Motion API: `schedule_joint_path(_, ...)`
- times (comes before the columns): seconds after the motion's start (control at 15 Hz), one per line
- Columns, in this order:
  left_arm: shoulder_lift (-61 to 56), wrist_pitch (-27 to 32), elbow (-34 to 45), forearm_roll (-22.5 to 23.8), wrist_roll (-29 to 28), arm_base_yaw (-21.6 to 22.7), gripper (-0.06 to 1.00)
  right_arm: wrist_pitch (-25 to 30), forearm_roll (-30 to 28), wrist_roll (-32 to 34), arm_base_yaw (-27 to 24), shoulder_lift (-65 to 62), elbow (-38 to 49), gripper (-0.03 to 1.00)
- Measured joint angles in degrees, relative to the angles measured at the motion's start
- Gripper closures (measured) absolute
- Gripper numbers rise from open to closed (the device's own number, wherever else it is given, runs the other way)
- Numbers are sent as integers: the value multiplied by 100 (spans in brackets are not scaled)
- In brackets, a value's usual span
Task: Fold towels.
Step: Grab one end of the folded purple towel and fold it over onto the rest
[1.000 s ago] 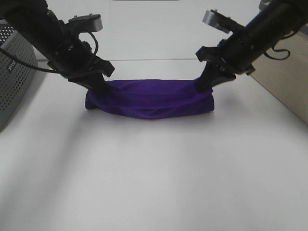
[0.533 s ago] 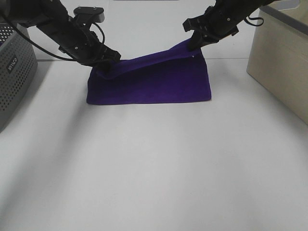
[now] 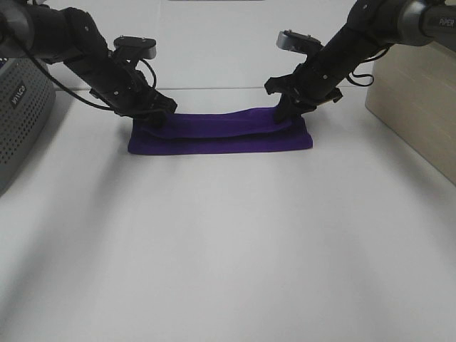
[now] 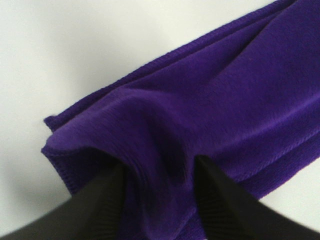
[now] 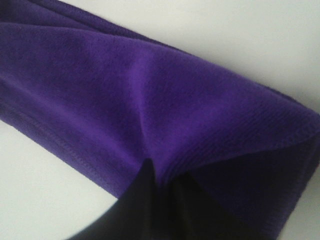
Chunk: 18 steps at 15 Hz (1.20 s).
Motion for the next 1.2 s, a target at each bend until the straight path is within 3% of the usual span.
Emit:
schedule_joint_path(0.13,0,183,-69,17,-304,103,24,195,-40,17,0,17,0,51)
schedule_joint_path(0.27,0,837,-430,57,-567,212,13,527,-63,80,0,17,-6,12)
schedule_joint_path(0.33,0,1249,-682,69,-642,286,12,733,-74,92,0,-11,-52,5)
schedule_joint_path(0.53,252,2590,-1650,-189,-699,699,11,1455,-332,97,0,-372,-355,-1)
schedule_joint_path(0.67,653,3191,-2080,-613,-602,974,11,1621,-682,281,0,-705,-556,-1)
schedule_joint_path(0.73,1134,3484,-2332,-968,-464,1089,11,1650,-968,670,0,-997,-584,-1)
schedule_joint_path(0.93,1513,3529,-2527,-1341,-413,1100,13,1696,-1175,1037,0,-1249,-584,-1)
schedule_joint_path(1.2,1667,3524,-2595,-1799,-401,1014,14,1702,-1192,1060,0,-1409,-584,-1)
